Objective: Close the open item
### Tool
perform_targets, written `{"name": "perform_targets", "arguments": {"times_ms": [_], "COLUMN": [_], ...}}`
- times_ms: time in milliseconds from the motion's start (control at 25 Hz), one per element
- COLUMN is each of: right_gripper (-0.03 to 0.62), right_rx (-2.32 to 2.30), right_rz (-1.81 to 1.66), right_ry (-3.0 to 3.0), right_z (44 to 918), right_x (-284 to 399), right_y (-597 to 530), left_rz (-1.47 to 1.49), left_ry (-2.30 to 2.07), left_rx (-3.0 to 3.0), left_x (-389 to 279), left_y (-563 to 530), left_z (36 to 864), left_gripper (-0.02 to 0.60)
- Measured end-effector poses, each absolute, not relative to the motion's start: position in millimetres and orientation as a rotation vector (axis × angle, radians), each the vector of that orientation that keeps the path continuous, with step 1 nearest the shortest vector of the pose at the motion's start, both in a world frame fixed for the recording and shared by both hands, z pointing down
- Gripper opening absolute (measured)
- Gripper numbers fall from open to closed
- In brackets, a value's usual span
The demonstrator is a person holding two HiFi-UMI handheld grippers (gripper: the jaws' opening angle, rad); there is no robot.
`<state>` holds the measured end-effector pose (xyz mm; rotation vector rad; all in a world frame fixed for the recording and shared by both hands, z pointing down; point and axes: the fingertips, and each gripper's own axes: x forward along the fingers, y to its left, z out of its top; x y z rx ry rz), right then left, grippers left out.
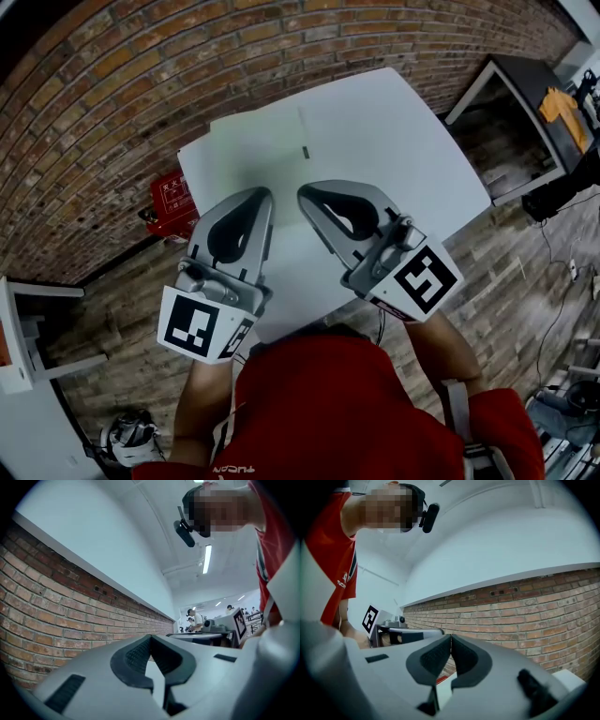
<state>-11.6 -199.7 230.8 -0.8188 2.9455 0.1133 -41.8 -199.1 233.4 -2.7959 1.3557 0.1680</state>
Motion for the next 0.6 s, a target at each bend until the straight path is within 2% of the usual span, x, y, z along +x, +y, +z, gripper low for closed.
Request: {"name": "perform_targets", "arguments": {"times_ms": [600], "right_gripper": [0.031], "right_rx": [-0.832], "right_rz": [0.108], "right_ry": [2.959], "right_z": [236.9], "right_x": [-13.8], "right_y": [-181.9], "left_rz": [0.180], "left_ry": [1.308], "left_rx": [-2.833], "left_x": [-31.4], "left_y": [-183.2], "left_z": [239.3], "left_gripper": [0.012]}}
